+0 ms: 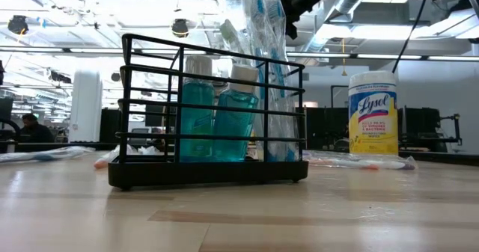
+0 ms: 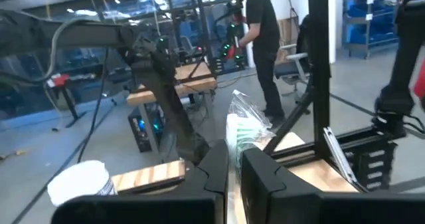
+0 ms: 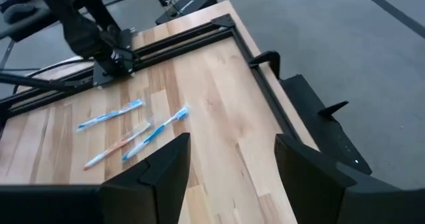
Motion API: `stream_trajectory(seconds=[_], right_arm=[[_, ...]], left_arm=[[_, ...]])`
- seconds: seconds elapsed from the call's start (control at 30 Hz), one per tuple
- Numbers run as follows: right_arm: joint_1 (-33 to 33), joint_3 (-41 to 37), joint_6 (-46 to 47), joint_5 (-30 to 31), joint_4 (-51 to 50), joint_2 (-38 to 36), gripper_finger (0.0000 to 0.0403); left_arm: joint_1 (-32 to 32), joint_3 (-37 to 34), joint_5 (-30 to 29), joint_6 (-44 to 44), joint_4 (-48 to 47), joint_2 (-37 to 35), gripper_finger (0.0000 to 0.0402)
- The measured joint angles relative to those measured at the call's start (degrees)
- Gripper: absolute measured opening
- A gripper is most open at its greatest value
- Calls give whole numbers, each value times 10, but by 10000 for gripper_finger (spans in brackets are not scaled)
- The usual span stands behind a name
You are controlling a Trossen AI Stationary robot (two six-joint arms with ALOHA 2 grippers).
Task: Pick & Place toothbrushing station
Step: Put the green toothbrush into the mesh organizer
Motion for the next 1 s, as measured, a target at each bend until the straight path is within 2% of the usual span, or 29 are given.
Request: stream_trajectory(seconds=[0.23, 0.47, 0.6, 1.0], right_arm=[[18, 0, -27, 0, -11, 0, 209], [32, 0, -36, 0, -10, 0, 209], [32, 0, -41, 0, -10, 0, 209], [28, 0, -61, 1, -18, 0, 209]], left_arm=[[-61, -1, -73, 18, -3, 43, 6], [-102, -1, -129, 2, 75, 56, 6], [-115, -1, -165, -12, 73, 56, 6], [-136, -2, -174, -74, 83, 129, 6]])
